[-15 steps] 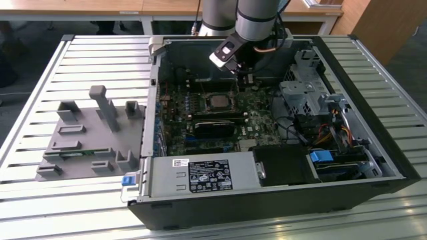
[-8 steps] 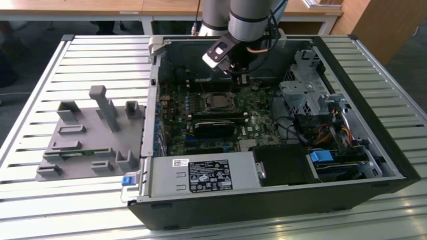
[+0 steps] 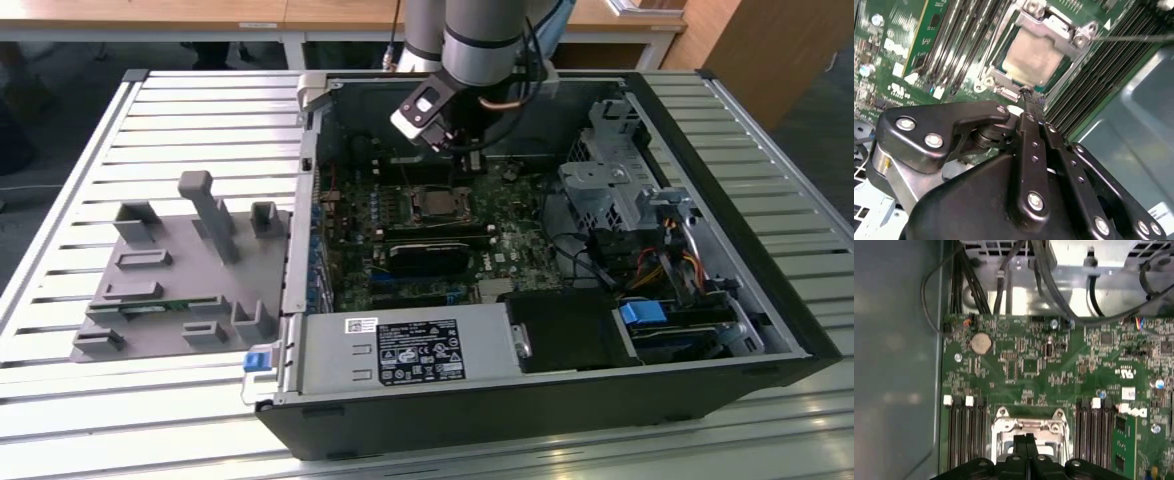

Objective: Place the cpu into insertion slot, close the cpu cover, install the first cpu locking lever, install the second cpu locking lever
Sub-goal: 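Close the cpu cover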

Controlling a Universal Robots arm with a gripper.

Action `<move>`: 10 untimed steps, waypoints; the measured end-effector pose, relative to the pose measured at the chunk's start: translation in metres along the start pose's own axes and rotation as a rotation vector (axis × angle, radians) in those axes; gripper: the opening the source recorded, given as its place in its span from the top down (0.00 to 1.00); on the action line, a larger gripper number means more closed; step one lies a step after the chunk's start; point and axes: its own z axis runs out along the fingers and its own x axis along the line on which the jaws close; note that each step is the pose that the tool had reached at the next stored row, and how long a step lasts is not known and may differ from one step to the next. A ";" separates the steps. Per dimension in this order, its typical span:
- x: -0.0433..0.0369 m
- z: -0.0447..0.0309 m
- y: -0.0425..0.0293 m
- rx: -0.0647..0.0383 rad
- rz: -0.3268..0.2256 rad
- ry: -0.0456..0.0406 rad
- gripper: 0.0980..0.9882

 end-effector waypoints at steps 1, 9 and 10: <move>0.0000 0.0003 -0.0029 0.000 0.000 0.0000 0.99; -0.0034 0.0068 -0.0144 0.001 -0.003 0.0001 0.99; -0.0042 0.0080 -0.0159 0.001 -0.003 0.0001 0.99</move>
